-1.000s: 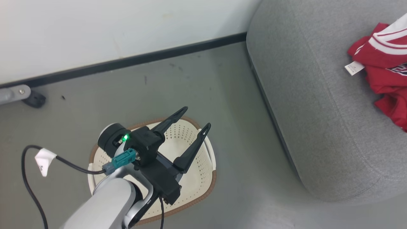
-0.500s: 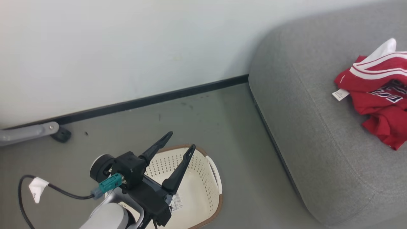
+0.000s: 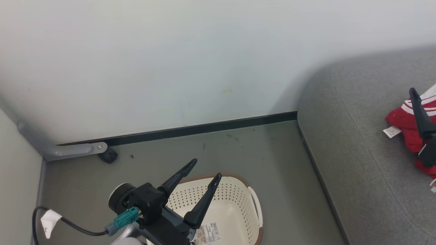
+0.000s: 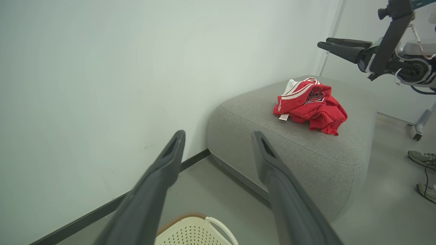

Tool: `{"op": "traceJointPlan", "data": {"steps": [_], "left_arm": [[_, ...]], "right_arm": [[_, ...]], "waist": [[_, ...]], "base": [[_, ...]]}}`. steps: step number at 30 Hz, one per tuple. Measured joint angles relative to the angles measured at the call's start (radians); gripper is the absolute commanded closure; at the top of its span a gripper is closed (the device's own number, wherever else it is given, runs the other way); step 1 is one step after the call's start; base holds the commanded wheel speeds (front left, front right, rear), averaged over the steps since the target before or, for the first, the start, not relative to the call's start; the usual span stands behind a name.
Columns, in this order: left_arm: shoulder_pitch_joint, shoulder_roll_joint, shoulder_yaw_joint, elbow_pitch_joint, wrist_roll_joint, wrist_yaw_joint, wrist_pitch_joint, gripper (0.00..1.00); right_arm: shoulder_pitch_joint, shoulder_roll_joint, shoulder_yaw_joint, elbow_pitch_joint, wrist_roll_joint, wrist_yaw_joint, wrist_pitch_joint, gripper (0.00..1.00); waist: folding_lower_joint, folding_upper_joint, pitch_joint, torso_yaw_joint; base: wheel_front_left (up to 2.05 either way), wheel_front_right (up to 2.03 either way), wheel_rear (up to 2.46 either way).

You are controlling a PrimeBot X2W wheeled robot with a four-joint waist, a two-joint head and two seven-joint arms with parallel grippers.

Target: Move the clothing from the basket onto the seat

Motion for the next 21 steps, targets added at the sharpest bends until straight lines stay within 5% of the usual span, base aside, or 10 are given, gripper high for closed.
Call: {"op": "traceJointPlan", "data": {"steps": [13,21], "left_arm": [[0.086,0.022,0.025,-0.017,-0.019,0.030,-0.011,0.00],[0.160,0.045,0.094,-0.043,-0.066,0.088,-0.040,0.00]], "right_arm": [[0.152,0.069,-0.016,-0.238,0.064,-0.063,-0.025,0.00],[0.241,0.119,-0.034,-0.336,0.081,-0.097,-0.043,0.00]], "waist": [[0.0001,0.0000,-0.052,0.136],[0.0001,0.0001,-0.079,0.198]], "base": [[0.00,0.00,0.00],[0.00,0.00,0.00]]}}
